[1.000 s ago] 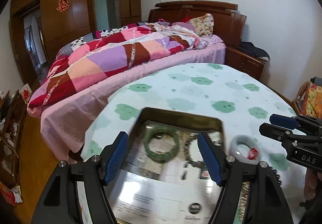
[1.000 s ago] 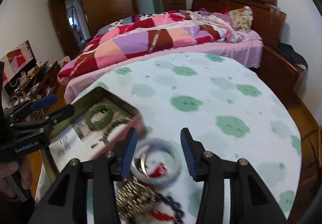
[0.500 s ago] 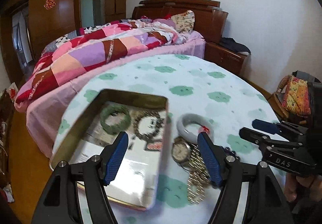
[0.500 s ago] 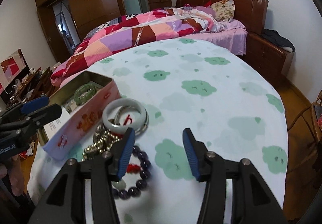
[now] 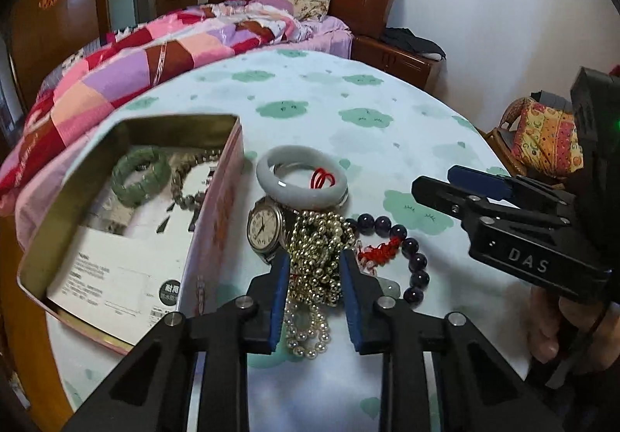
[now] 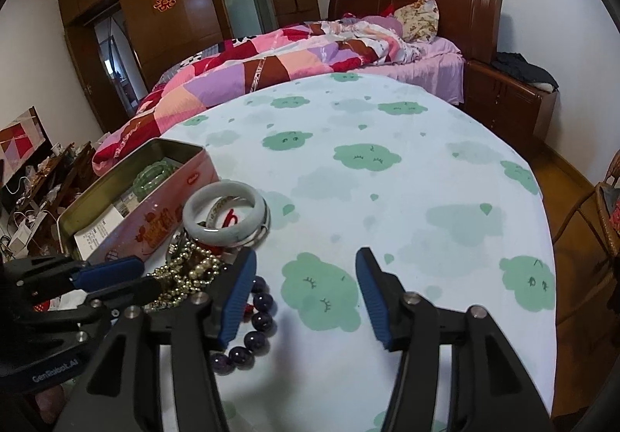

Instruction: Organize jewelry

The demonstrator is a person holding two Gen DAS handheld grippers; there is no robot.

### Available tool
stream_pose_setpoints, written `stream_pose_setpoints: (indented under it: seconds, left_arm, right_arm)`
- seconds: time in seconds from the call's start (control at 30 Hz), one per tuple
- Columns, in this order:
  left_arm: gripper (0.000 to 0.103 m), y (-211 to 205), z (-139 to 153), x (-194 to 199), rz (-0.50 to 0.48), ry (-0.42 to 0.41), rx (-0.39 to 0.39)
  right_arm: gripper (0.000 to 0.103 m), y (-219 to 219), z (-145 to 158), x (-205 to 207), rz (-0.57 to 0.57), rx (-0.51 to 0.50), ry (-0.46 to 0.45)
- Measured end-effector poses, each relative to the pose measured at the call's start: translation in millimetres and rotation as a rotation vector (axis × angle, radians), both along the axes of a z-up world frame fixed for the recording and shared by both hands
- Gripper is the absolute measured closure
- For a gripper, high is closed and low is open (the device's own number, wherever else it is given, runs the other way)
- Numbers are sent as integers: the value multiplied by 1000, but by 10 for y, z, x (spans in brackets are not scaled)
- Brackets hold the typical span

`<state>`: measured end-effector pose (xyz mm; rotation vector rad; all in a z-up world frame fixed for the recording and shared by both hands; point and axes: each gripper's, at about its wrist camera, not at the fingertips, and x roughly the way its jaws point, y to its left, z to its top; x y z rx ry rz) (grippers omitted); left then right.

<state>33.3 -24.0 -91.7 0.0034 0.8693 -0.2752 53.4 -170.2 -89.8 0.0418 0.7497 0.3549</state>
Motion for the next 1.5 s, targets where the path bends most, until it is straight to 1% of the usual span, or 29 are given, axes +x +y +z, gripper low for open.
stream_pose_setpoints:
  seconds: [0.07, 0.1, 0.13, 0.17, 0.27, 0.63, 0.8, 0.97, 1.13, 1.27, 1.33, 1.43, 1.5]
  left_arm:
    - [78, 9, -26, 14, -8, 15, -17]
    - [81, 7, -41, 18, -11, 21, -21]
    - [89, 0, -53, 23, -15, 24, -20]
    - [92, -9, -61, 19, -21, 29, -19]
    - [95, -5, -17, -9, -28, 11, -19]
    - [95, 195, 484, -141, -17, -119, -75]
    - [95, 247, 599, -162, -7, -148, -88]
    - [95, 306, 643, -174, 7, -158, -100]
    - [95, 331, 724, -210, -4, -179, -121]
    - [95, 327, 740, -216, -19, -190, -136]
    - [95, 274, 681, -199, -40, -182, -136]
    - [94, 179, 497, -133, -81, -128, -152]
    - [94, 100, 394, -114, -100, -103, -149]
  right_arm:
    - [46, -5, -1, -5, 1, 0, 3]
    - [46, -5, -6, -8, 1, -1, 3]
    - [46, -8, -6, -7, 1, -1, 3]
    - [46, -9, -5, -8, 1, -1, 4]
    - [46, -9, -12, -8, -1, -1, 4]
    - [46, -54, -46, 10, -12, 5, 5]
    - [46, -46, -55, 13, -7, 1, 11]
    - [46, -25, -45, 11, 7, -4, 11]
    - [46, -4, -63, 4, 15, -11, 14]
    - [46, -19, -68, 4, 10, -6, 15]
    - [46, -37, -65, 13, -1, -2, 14]
    - [46, -60, -58, 26, -9, 4, 16]
    - [46, -72, -51, 23, -14, 4, 14]
